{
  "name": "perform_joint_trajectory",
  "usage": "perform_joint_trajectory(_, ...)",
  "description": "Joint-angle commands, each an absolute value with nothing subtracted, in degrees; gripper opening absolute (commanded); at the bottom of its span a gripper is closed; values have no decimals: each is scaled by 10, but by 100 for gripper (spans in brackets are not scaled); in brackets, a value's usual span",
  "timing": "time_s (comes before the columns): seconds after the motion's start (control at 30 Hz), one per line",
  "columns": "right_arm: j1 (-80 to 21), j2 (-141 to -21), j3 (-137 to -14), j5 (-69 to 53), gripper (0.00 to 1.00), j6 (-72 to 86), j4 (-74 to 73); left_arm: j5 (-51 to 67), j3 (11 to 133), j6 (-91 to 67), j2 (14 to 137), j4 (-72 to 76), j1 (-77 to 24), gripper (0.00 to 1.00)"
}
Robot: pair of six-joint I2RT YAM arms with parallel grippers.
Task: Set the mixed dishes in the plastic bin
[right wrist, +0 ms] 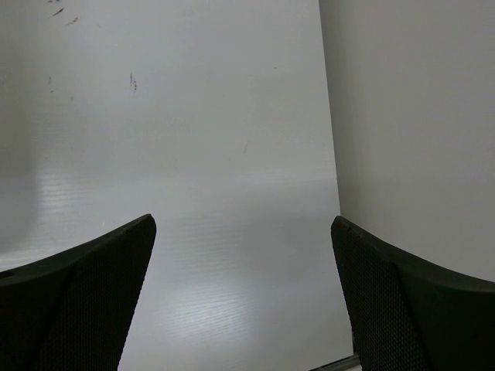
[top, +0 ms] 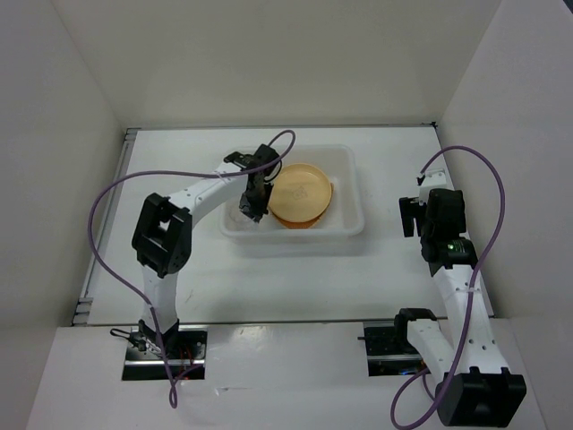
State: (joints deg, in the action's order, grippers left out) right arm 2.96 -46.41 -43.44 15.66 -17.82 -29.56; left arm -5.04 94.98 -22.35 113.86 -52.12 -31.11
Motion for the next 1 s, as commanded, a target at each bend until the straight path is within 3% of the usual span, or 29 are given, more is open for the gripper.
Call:
perform_joint_trajectory(0.0,25,-455,-427,159,98,-175,-265,-94,997,-210,1136,-519,-309,21)
perform_joint_trajectory(0.03,25,-455,-427,159,98,-175,-265,-101,1004,-215,1136,-526,-309,41)
perform_joint_trajectory(0.07,25,-455,-427,159,98,-175,-265,-109,1012,-223,1128,-526,-309,55)
perform_joint_trajectory(0.17,25,-455,-427,183,98,-175,-265,-152,1034,-244,1081,-531,-315,86)
perform_joint_trajectory(0.33,25,-433,-439,150,98,-185,-290,-170,1019,-244,922,-452,-315,94)
perform_joint_trajectory(0.4,25,-425,-446,145,98,-192,-296,-171,953,-244,856,-372,-309,100)
perform_joint_trajectory(0.53,25,-418,-446,125,98,-198,-301,-165,779,-264,649,-220,-296,100)
perform_joint_trajectory(0.97,25,-424,-440,125,98,-204,-301,-278,638,-199,484,-244,-279,100)
